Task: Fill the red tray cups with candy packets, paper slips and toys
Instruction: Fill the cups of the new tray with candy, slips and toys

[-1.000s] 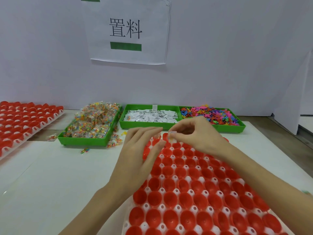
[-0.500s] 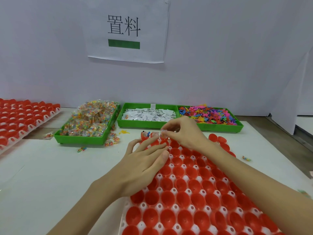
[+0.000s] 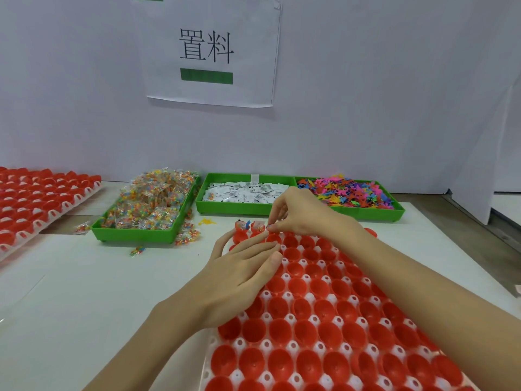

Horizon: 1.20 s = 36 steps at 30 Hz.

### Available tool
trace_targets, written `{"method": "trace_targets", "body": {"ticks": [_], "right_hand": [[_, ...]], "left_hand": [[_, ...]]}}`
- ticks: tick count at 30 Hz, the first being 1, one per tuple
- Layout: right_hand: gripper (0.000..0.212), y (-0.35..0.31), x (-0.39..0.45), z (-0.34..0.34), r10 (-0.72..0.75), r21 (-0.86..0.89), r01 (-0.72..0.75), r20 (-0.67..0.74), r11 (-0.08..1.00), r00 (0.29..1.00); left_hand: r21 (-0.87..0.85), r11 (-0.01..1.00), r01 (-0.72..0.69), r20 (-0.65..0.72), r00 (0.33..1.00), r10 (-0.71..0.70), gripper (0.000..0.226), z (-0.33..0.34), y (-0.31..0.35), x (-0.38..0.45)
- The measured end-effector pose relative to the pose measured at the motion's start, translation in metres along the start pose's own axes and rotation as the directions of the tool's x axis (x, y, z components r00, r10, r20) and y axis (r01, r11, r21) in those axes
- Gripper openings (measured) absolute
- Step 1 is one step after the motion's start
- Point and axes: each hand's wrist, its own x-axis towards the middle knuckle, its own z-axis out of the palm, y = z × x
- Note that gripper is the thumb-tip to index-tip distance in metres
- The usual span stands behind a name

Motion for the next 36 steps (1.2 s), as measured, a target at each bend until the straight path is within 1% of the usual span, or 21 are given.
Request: {"method": "trace_targets", "body": {"ticks": [3, 6, 8, 10, 11, 12, 13, 14, 15, 16, 17, 18, 19, 20, 21, 23, 26, 29, 31, 33, 36], "right_hand": [[0.019, 0.001, -0.001, -0.004, -0.001, 0.028, 0.000, 0.013, 1.000, 1.000], [0.024, 0.006, -0.005, -0.005, 0.031, 0.078, -0.025, -0.078, 0.997, 0.997], [0.031, 0.010, -0.010, -0.005, 0.034, 0.141, -0.019, -0.105, 0.990, 0.994], [0.022, 0.013, -0.020, -0.006, 0.060, 0.232, -0.033, -0.109, 0.972, 0.992], [0.020, 0.015, -0.025, -0.008, 0.076, 0.274, -0.039, -0.128, 0.961, 0.989], [0.021, 0.018, -0.031, -0.010, 0.094, 0.323, -0.040, -0.154, 0.946, 0.984], [0.020, 0.021, -0.037, -0.012, 0.110, 0.368, -0.038, -0.175, 0.929, 0.978], [0.019, 0.024, -0.045, -0.014, 0.125, 0.414, -0.034, -0.194, 0.909, 0.973], [0.017, 0.027, -0.054, -0.017, 0.136, 0.450, -0.028, -0.210, 0.892, 0.968], [0.016, 0.030, -0.063, -0.020, 0.149, 0.483, -0.022, -0.227, 0.875, 0.962], [0.015, 0.034, -0.073, -0.021, 0.156, 0.507, -0.011, -0.245, 0.862, 0.957], [0.016, 0.038, -0.083, -0.023, 0.165, 0.530, -0.003, -0.258, 0.848, 0.952], [0.017, 0.043, -0.093, -0.023, 0.174, 0.551, 0.004, -0.271, 0.835, 0.947], [0.018, 0.046, -0.103, -0.024, 0.191, 0.573, 0.005, -0.281, 0.819, 0.941], [0.019, 0.050, -0.112, -0.024, 0.207, 0.597, 0.011, -0.295, 0.802, 0.933], [0.021, 0.056, -0.126, -0.023, 0.246, 0.649, 0.027, -0.326, 0.760, 0.913], [0.022, 0.061, -0.137, -0.023, 0.284, 0.661, 0.029, -0.362, 0.750, 0.888], [0.022, 0.061, -0.139, -0.023, 0.264, 0.600, 0.036, -0.404, 0.799, 0.876], [0.022, 0.060, -0.140, -0.023, 0.241, 0.555, 0.048, -0.436, 0.831, 0.867], [0.023, 0.060, -0.140, -0.021, 0.235, 0.542, 0.055, -0.451, 0.838, 0.861], [0.023, 0.060, -0.140, -0.020, 0.227, 0.513, 0.045, -0.455, 0.857, 0.861]], "left_hand": [[-0.017, 1.000, -0.005, 0.008, 1.000, 0.005, 0.088, -0.002, -0.001, 0.000], [-0.074, 0.997, 0.003, 0.028, 1.000, -0.001, 0.078, -0.003, -0.002, 0.000], [-0.125, 0.992, 0.011, 0.030, 1.000, -0.007, 0.079, -0.005, -0.002, -0.001], [-0.169, 0.986, 0.002, 0.021, 1.000, 0.002, 0.079, -0.008, -0.003, -0.003], [-0.191, 0.982, -0.014, -0.006, 1.000, 0.013, 0.080, -0.011, -0.004, -0.004], [-0.210, 0.977, -0.030, -0.055, 0.998, 0.019, 0.080, -0.015, -0.007, -0.004], [-0.216, 0.975, -0.044, -0.138, 0.990, 0.014, 0.077, -0.020, -0.010, -0.005], [-0.192, 0.980, -0.047, -0.256, 0.967, -0.003, 0.070, -0.027, -0.016, -0.006], [-0.122, 0.992, -0.026, -0.385, 0.923, -0.023, 0.060, -0.033, -0.024, -0.007], [-0.011, 1.000, 0.027, -0.500, 0.865, -0.029, 0.049, -0.039, -0.036, -0.009], [0.105, 0.989, 0.108, -0.584, 0.811, -0.027, 0.039, -0.043, -0.049, -0.011], [0.191, 0.960, 0.204, -0.633, 0.773, -0.038, 0.031, -0.046, -0.064, -0.014], [0.238, 0.925, 0.297, -0.660, 0.748, -0.071, 0.022, -0.048, -0.078, -0.018], [0.257, 0.891, 0.374, -0.671, 0.733, -0.114, 0.017, -0.048, -0.091, -0.022], [0.260, 0.866, 0.428, -0.669, 0.727, -0.158, 0.016, -0.048, -0.101, -0.025], [0.258, 0.848, 0.463, -0.667, 0.720, -0.190, 0.015, -0.045, -0.112, -0.029], [0.241, 0.867, 0.437, -0.680, 0.713, -0.170, 0.010, -0.044, -0.118, -0.027], [0.121, 0.902, 0.415, -0.709, 0.672, -0.214, 0.004, -0.047, -0.120, -0.028], [0.061, 0.913, 0.404, -0.721, 0.651, -0.239, 0.008, -0.049, -0.122, -0.029], [0.058, 0.926, 0.373, -0.728, 0.650, -0.217, 0.012, -0.049, -0.124, -0.030], [0.093, 0.933, 0.348, -0.752, 0.639, -0.163, 0.012, -0.050, -0.122, -0.031]]}}
